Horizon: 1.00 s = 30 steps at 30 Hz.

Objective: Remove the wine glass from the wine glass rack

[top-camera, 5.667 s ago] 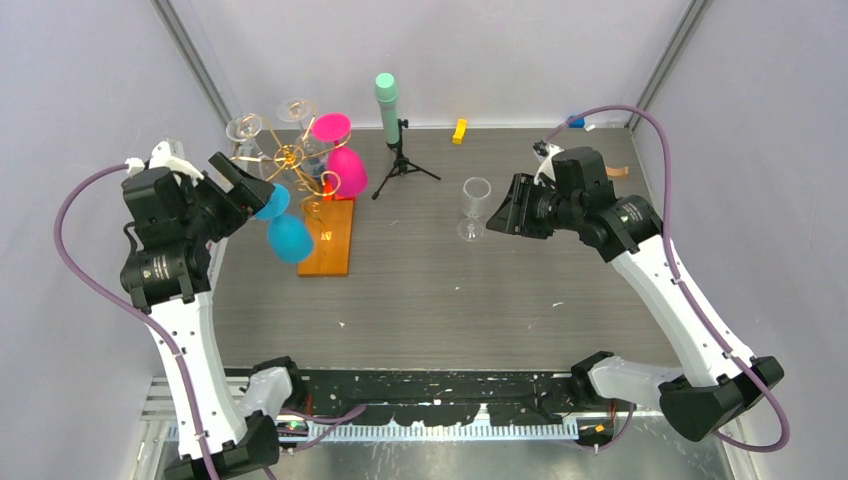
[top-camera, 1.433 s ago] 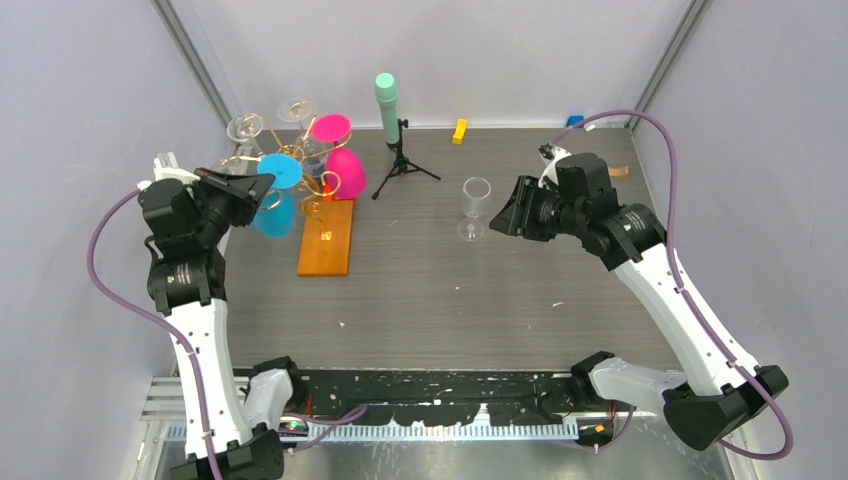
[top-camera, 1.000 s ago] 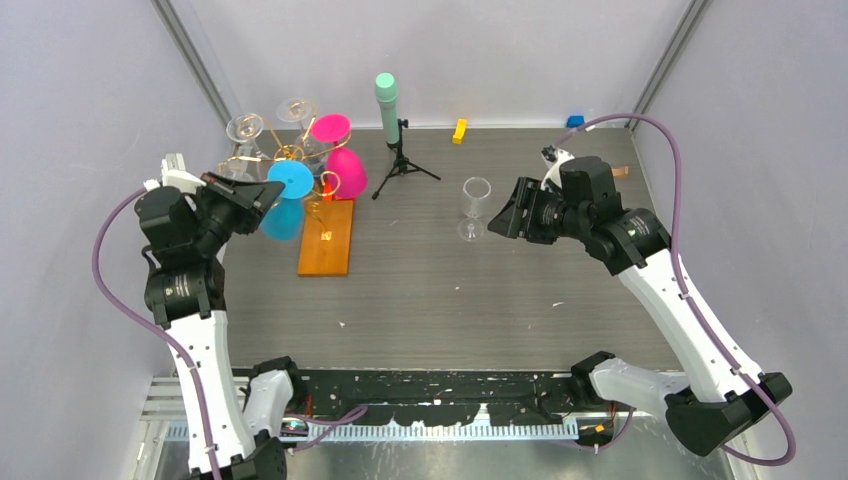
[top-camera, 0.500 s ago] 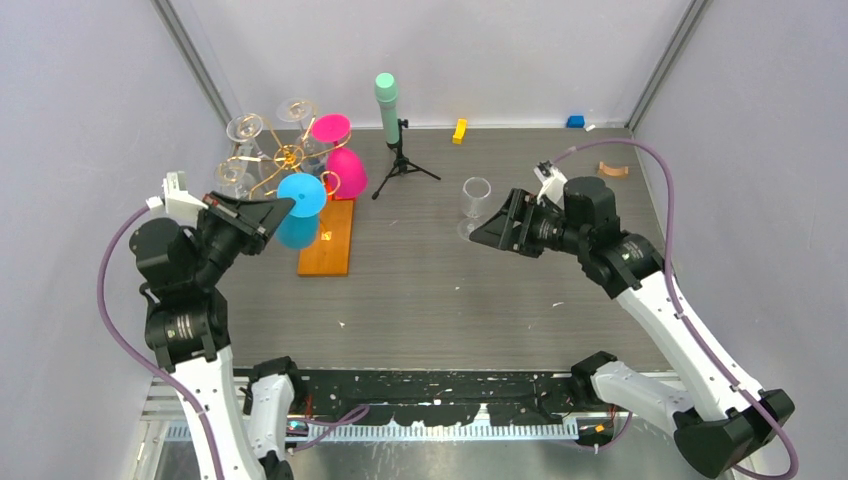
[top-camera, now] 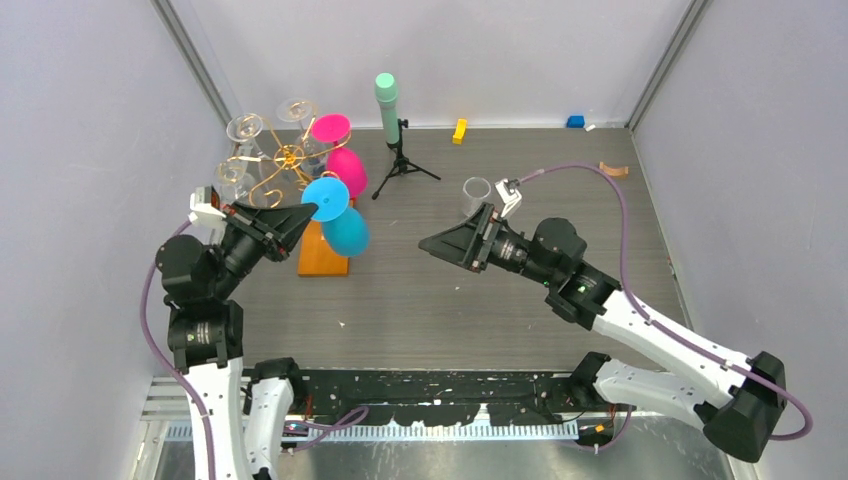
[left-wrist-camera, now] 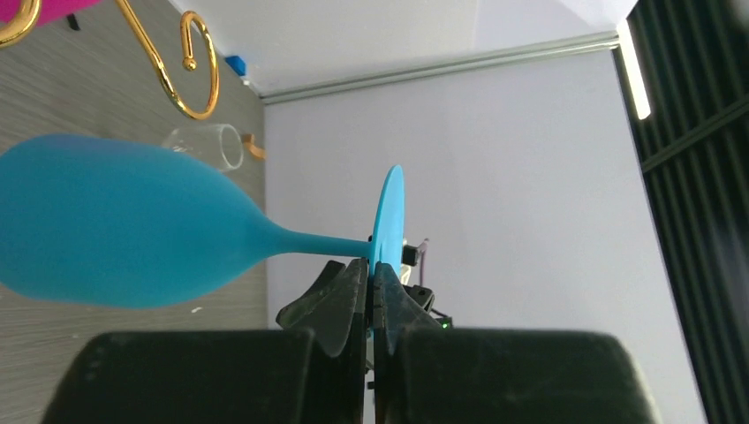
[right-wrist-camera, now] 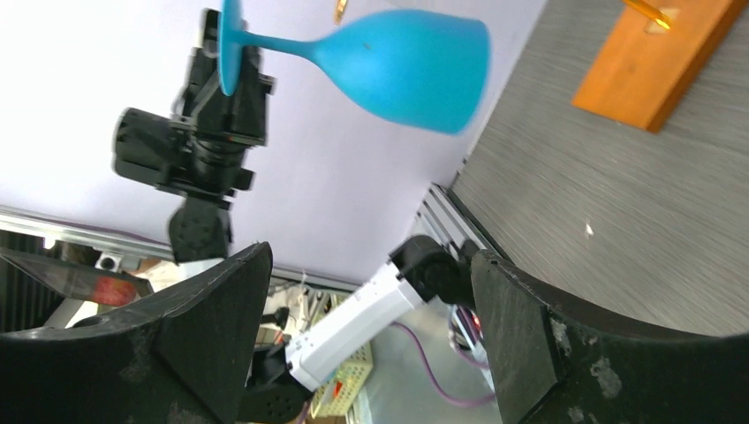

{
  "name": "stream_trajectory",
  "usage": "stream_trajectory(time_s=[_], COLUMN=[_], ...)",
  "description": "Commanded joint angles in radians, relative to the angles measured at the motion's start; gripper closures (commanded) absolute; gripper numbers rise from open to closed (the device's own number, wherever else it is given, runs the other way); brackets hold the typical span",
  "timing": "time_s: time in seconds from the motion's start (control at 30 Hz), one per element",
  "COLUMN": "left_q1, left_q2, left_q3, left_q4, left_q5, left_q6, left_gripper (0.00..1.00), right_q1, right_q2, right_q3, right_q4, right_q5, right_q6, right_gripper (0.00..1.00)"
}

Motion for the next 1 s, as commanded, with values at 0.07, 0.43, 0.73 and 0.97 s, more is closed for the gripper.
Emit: stream_trajectory(time_s=[0.07,0.43,0.73,0.97], left_q1=[-0.063,-0.099,-0.12,-0.122], left_q2=[-0.022,-0.025,-0.036,-0.052], left_q3=[-0.125,-0.179,-0.178,-0.213], left_q4=[0.362,0.557,0.568,0.563], left_q5=[0.021,-0.001,-0.019,-0.041], left_q6=[-0.339,-0.535,-0.575,-0.579], left_gripper=[1.0,1.0,1.0,1.0], right_q1=[0.082,0.135,0.137,0.147], right_q2=[0.116,0.211,0.284,0.289], right_q3=[0.012,0.025,0.07,0.043], right_q4=[0.284,0.368,0.708,0.938], right_q5=[0.175,0.218,0.06,0.012], right_q6=[0.074,0.127,0.176,0.209], right_gripper=[0.11,0.14,0.26,0.39])
